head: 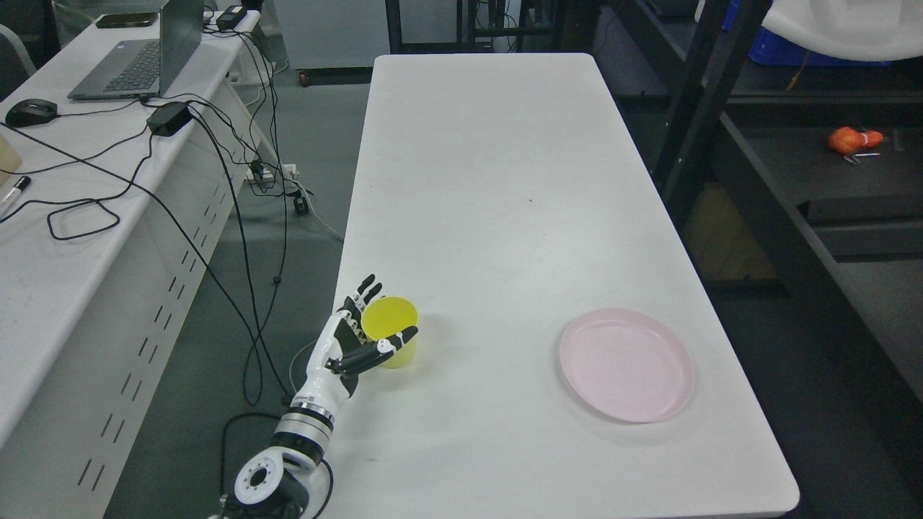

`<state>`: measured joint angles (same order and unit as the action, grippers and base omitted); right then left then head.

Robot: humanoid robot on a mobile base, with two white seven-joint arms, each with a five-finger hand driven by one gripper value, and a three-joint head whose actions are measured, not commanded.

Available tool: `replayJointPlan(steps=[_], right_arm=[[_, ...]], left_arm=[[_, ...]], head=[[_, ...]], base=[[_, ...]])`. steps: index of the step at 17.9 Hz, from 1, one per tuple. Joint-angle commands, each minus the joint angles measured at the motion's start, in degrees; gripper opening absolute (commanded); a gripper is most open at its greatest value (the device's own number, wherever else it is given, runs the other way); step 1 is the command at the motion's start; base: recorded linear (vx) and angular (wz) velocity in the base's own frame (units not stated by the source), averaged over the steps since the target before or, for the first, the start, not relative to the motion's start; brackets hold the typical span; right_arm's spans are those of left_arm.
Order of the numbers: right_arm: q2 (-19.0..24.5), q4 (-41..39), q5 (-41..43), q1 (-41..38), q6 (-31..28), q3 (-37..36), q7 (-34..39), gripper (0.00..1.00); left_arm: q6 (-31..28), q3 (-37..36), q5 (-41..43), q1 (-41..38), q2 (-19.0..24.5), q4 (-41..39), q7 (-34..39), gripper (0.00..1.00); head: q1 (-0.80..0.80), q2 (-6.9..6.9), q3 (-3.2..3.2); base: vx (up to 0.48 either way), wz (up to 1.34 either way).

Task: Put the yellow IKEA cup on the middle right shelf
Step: 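Close the left hand around the yellow cup and lift it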

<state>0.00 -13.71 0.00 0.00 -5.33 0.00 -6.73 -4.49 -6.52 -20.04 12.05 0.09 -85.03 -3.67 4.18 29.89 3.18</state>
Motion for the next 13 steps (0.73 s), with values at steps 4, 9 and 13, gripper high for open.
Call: replayJointPlan(steps=[4,9,13], right_arm=[[-1.0,0.0,1.41,-0.79,-0.03,0.97,0.05,0.99],[-1.0,0.0,1.41,-0.79,-0.03,0.97,0.05,0.99],[-1.0,0.0,1.41,-0.79,-0.03,0.97,0.05,0.99]], left_arm=[[-1.57,-2.97,6.77,0.51,0.91,1.18,-0.28,0.97],[-1.48,-1.92,6.16,0.43,0.91,2.15,-2.04,0.77],[0.0,0.45,1.08,0.25,0.91,2.15,-1.95,0.39]], head=[[0.0,0.0,0.0],[0.0,0.0,0.0],[0.0,0.0,0.0]], base=[[0.0,0.0],[0.0,0.0],[-0.002,-0.01]])
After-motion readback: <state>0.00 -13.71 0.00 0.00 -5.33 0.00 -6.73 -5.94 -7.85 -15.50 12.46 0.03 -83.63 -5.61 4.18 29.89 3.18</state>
